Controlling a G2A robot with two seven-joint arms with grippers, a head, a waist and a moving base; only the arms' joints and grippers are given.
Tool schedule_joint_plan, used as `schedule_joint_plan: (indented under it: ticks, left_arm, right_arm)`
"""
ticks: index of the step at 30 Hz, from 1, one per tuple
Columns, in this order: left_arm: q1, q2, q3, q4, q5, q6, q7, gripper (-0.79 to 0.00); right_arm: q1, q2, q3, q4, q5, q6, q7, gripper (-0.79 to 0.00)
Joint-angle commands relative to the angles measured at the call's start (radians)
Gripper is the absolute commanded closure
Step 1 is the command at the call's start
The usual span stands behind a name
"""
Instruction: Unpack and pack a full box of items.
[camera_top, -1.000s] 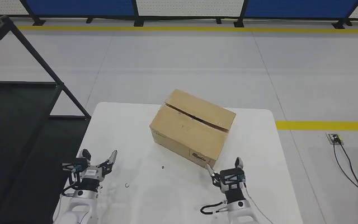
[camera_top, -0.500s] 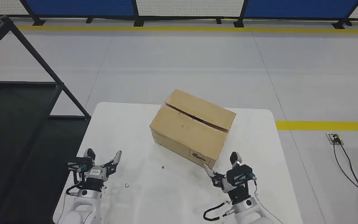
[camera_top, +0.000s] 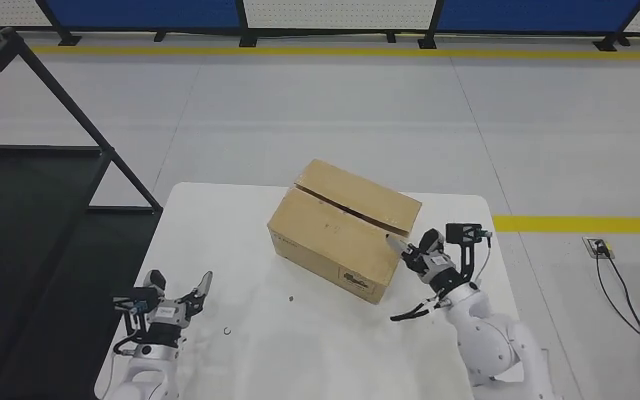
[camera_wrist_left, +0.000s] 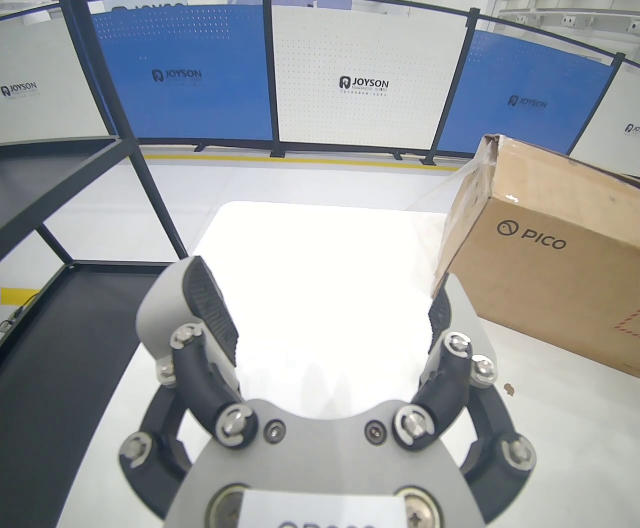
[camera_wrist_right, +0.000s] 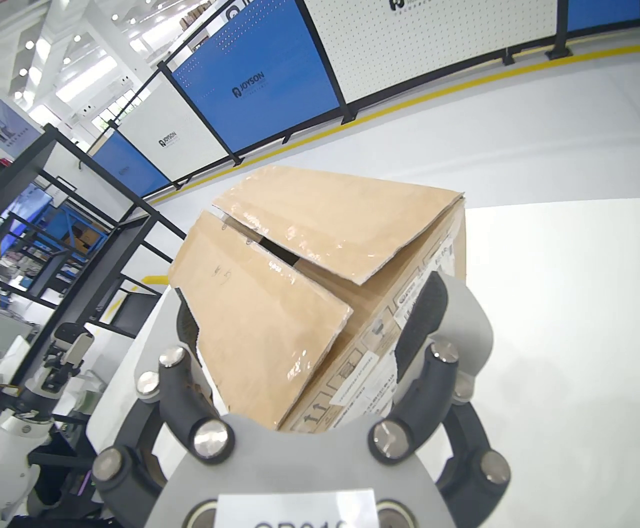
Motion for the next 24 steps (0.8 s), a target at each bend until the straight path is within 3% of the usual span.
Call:
schedule_joint_plan:
  ticks: [1, 11, 20, 21, 22, 24]
  left_arm:
    - [0.001, -0.001, -0.001, -0.001, -0.002, 0.002, 0.003, -0.785]
    - [-0.005, -0.004, 0.013, -0.007, 0.018, 0.008, -0.005, -0.785]
    - [-0.008, -0.006, 0.02, -0.018, 0.032, 0.008, -0.008, -0.785]
    - [-0.009, -0.006, 0.021, -0.015, 0.032, 0.008, -0.008, -0.785]
    - [-0.009, -0.006, 0.021, -0.013, 0.032, 0.007, -0.007, -0.785]
    - [-0.009, -0.007, 0.022, -0.01, 0.033, 0.008, -0.007, -0.785]
  right_arm:
    - [0.018, 0.002, 0.006, 0.016, 0.021, -0.018, 0.036, -0.785]
    - [0.008, 0.005, 0.0, 0.015, 0.043, -0.042, 0.052, -0.785]
    - [0.049, 0.015, 0.053, 0.092, 0.299, -0.105, 0.184, -0.785]
    - [0.055, 0.016, 0.06, 0.101, 0.327, -0.112, 0.2, -0.763]
    - [0.06, 0.018, 0.065, 0.109, 0.353, -0.117, 0.214, -0.585]
    - [0.067, 0.021, 0.073, 0.119, 0.381, -0.129, 0.229, -0.48]
